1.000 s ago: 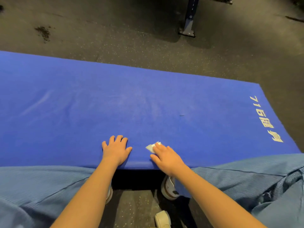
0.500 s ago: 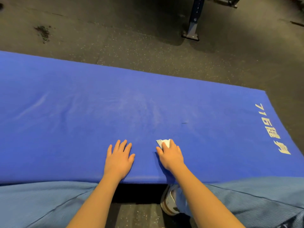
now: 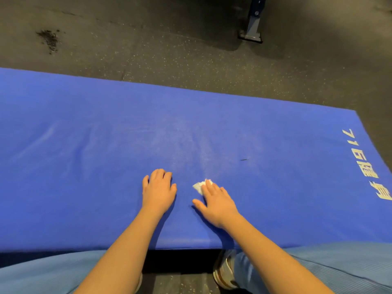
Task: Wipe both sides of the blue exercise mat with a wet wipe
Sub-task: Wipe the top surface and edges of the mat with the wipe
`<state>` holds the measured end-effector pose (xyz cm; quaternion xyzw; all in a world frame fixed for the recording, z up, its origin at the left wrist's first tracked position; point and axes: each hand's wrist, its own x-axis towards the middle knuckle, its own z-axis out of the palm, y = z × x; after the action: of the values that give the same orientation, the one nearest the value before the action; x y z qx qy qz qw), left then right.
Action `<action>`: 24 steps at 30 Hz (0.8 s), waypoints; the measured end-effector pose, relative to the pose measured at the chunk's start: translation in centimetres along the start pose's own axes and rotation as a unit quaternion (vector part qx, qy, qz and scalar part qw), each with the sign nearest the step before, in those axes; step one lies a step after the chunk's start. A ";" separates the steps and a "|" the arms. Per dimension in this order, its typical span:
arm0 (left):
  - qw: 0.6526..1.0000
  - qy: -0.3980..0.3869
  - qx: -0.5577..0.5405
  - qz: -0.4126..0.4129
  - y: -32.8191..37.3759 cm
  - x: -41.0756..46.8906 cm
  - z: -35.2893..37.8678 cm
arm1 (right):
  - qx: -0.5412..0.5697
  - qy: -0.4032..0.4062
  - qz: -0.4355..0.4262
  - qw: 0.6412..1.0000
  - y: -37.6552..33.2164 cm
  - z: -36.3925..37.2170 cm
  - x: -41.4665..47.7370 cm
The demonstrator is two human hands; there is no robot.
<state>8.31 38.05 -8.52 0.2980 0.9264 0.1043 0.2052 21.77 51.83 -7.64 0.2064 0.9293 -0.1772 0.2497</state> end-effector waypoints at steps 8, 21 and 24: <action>0.998 -0.036 0.042 0.026 -0.5 0.4 3.1 | 0.002 0.001 0.129 0.992 3.8 -1.2 4.9; 0.999 0.008 0.044 0.016 -0.6 1.0 3.9 | 0.022 0.062 0.113 0.991 4.2 -2.5 10.3; 0.998 0.006 0.058 0.024 -0.6 1.2 3.9 | 0.013 0.043 -0.018 0.999 1.9 -1.0 8.5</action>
<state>8.82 38.55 -12.58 0.3309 0.9247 0.0576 0.1791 15.58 56.39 -11.82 0.2001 0.9406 -0.1842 0.2032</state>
